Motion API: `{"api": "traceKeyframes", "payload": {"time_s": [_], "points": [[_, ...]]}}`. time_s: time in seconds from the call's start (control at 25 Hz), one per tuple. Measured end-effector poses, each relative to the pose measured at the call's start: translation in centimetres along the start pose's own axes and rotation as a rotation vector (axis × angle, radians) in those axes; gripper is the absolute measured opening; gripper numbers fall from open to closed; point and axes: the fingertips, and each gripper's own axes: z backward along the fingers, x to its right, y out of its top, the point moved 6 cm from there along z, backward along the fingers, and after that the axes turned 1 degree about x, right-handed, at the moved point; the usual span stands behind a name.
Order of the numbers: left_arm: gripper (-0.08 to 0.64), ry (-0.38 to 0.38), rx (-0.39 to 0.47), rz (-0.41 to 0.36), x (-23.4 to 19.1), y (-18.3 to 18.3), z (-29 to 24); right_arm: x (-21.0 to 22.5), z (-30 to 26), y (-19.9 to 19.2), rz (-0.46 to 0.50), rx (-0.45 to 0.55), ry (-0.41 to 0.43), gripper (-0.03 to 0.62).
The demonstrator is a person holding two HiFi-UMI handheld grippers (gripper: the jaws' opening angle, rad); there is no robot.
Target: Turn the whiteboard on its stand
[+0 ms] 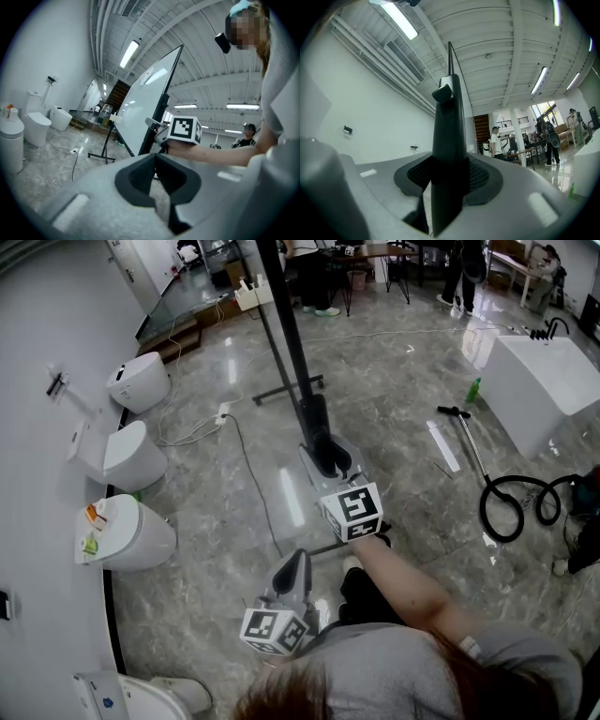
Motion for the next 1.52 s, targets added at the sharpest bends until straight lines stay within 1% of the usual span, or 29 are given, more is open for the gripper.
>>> {"api": "traceKeyframes", "payload": {"time_s": [0.28, 0.52, 0.64, 0.76, 1.04, 1.24, 1.52], "points": [[-0.005, -0.027, -0.007, -0.004, 1.5, -0.8, 0.7, -0.5, 1.8, 0.4, 0.0, 0.005, -0.01, 0.161], [-0.005, -0.012, 0.013, -0.012, 2.1, -0.1, 1.5, -0.9, 3.4, 0.6, 0.002, 0.001, -0.004, 0.16], [-0.005, -0.011, 0.014, -0.023, 2.6, -0.3, 1.7, -1.2, 4.1, 0.7, 0.001, 0.002, 0.002, 0.16], [-0.005, -0.004, 0.013, -0.015, 3.5, -0.6, 1.9, -1.4, 4.8, 0.9, -0.001, 0.001, 0.009, 0.16], [-0.005, 0.0, 0.003, 0.0, 6.5, -1.9, 2.7, -2.2, 7.0, 1.6, -0.005, 0.004, 0.031, 0.16], [-0.005, 0.023, 0.004, 0.01, 8.1, -2.7, 4.4, -3.0, 8.6, 1.8, -0.007, 0.0, 0.045, 0.16], [-0.005, 0.043, -0.003, 0.032, 10.9, -4.9, 6.3, -3.7, 11.6, 2.3, -0.012, -0.001, 0.06, 0.16]]}}
